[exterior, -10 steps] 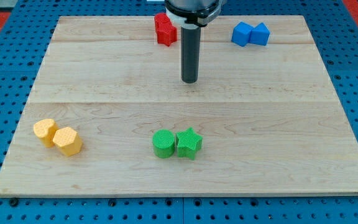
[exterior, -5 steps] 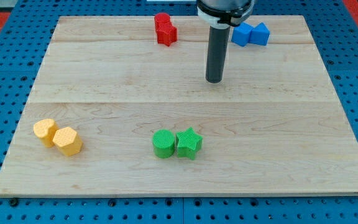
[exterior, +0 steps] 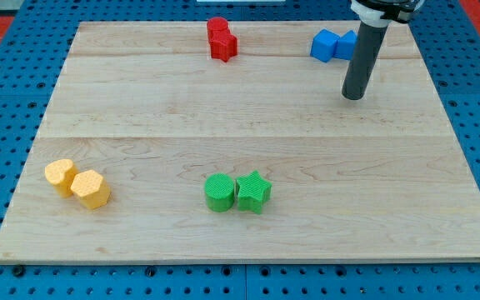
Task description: Move your arm towards right
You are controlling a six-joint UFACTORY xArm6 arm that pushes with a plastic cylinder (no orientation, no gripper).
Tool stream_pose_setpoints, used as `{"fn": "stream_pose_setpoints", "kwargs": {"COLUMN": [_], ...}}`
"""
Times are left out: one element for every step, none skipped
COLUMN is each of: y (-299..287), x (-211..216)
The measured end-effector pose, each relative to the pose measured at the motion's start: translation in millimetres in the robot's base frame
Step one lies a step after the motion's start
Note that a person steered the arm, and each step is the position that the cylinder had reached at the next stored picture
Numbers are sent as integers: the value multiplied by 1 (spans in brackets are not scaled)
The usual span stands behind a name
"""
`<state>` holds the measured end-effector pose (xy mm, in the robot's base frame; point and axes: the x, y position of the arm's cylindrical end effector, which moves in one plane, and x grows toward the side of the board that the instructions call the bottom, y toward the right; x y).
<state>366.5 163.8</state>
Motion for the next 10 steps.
{"fn": "stream_pose_setpoints", "kwargs": {"y": [9,10,10,9,11,16,19,19,19,19], "x": [0,3,18,23,19,8,1,3,3,3]}}
